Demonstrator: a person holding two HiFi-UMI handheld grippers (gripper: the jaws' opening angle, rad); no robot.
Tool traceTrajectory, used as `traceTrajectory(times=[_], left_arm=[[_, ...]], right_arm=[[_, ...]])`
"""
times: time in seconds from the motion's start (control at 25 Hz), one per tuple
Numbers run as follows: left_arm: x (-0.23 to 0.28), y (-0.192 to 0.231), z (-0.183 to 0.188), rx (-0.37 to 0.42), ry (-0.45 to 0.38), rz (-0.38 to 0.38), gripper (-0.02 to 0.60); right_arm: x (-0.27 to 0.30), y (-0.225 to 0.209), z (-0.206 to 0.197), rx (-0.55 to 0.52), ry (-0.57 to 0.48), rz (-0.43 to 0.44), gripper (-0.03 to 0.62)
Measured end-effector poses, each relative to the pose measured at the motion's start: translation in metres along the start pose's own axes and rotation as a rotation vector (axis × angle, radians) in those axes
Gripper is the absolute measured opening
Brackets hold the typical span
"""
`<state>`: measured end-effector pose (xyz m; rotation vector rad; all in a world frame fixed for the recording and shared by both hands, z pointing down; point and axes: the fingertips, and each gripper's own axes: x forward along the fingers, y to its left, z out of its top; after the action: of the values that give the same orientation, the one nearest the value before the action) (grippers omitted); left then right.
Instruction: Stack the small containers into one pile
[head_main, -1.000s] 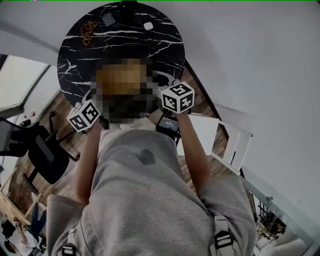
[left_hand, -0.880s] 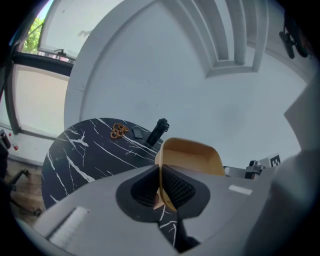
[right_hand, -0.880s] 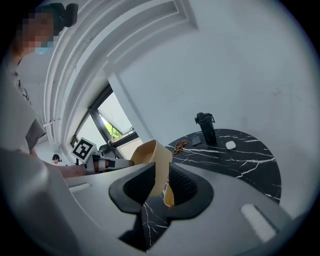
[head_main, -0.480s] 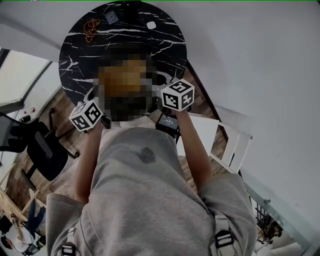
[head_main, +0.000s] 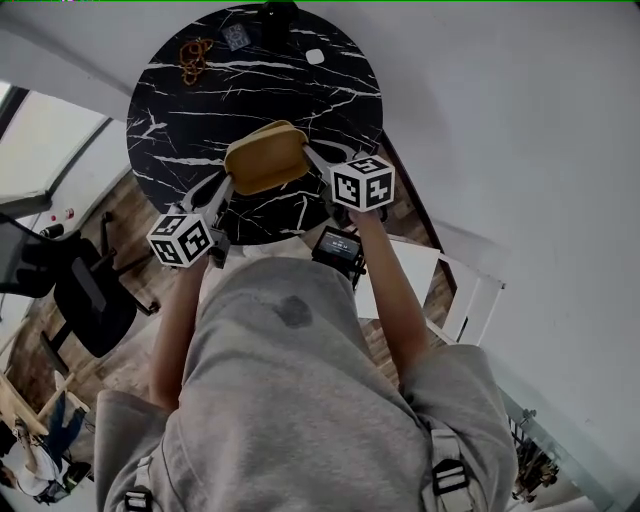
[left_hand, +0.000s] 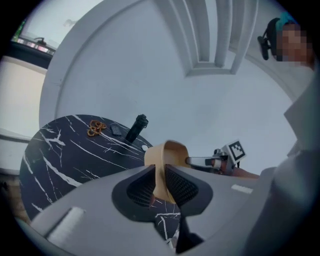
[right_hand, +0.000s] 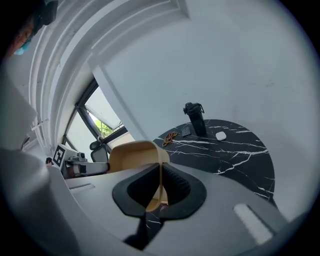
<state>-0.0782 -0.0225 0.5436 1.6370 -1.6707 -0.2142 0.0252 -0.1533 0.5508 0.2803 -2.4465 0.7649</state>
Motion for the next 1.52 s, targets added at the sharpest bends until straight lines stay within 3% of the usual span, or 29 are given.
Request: traceTrajectory(times=[0.16, 0.56, 1.04, 1.52], left_arm=[[-0.01, 0.005, -0.001, 0.047, -0.008, 0.014, 0.049], [-0.039, 0.04, -0.002, -0.001, -0.028, 0.077, 0.046], [-0.05, 0.051, 0.01, -0.009, -0.056, 0.107, 0.038], [-0.043, 0.049, 0.009, -0.01, -0.044, 0.094, 0.035]], right_arm=[[0.012, -0.019, -0.01, 0.019, 0.067, -0.024, 0.026], [0.055, -0.095, -0.032, 0.083, 0.241, -0.121, 0.026], [0.112, -0.105, -0.062, -0.005, 0.404, -0.136, 0.028], [0.118, -0.1, -0.081, -0.093, 0.469, -0.146, 0.038]])
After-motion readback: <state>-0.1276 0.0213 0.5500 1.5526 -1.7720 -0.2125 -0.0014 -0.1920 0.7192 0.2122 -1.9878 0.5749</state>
